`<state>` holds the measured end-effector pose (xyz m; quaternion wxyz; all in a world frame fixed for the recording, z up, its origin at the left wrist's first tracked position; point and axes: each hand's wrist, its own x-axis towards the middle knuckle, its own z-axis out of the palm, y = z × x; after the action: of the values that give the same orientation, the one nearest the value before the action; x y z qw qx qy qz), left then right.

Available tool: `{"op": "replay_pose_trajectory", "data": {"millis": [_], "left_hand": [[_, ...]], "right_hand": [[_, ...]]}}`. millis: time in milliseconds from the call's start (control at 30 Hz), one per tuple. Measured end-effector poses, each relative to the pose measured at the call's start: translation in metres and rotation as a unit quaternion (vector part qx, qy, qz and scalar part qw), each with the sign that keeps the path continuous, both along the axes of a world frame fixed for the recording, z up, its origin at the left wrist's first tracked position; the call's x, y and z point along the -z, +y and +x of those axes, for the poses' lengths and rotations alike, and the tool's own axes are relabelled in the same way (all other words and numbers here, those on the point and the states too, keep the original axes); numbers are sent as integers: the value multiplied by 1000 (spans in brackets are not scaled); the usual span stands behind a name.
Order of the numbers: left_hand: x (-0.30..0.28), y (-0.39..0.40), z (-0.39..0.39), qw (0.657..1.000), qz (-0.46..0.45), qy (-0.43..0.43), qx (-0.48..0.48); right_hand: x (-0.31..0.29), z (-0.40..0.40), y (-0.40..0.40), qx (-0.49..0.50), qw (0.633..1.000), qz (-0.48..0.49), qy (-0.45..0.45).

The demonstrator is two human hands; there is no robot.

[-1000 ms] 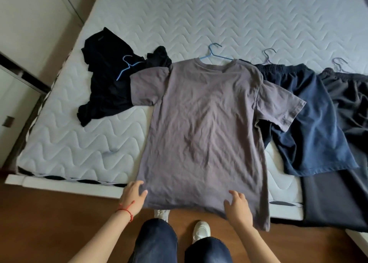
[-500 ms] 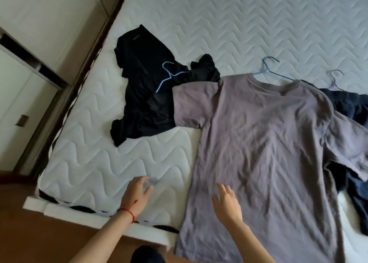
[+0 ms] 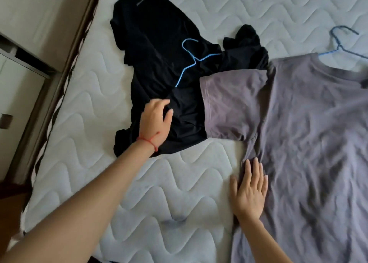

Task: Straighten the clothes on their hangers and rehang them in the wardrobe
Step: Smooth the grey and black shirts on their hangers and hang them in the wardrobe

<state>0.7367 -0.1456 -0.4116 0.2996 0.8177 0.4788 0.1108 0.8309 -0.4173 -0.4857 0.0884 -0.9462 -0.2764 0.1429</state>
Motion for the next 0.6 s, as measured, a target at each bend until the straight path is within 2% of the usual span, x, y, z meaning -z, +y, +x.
{"op": "replay_pose_trajectory", "data": {"millis": [100,267,433,600], "left_hand": [[19,31,26,999,-25,19,-33],[34,38,62,986,-88,126,-61],[38,47,58,978,-152,51,-136],[20,64,32,978,-86,-24,-189]], "right_hand": [[6,-1,2,10,999,13,-28],[12,0,2,11,999,18,-45],[9,-1,6,10,999,16,-41],[6,-1,6,12,999,15,-30]]}}
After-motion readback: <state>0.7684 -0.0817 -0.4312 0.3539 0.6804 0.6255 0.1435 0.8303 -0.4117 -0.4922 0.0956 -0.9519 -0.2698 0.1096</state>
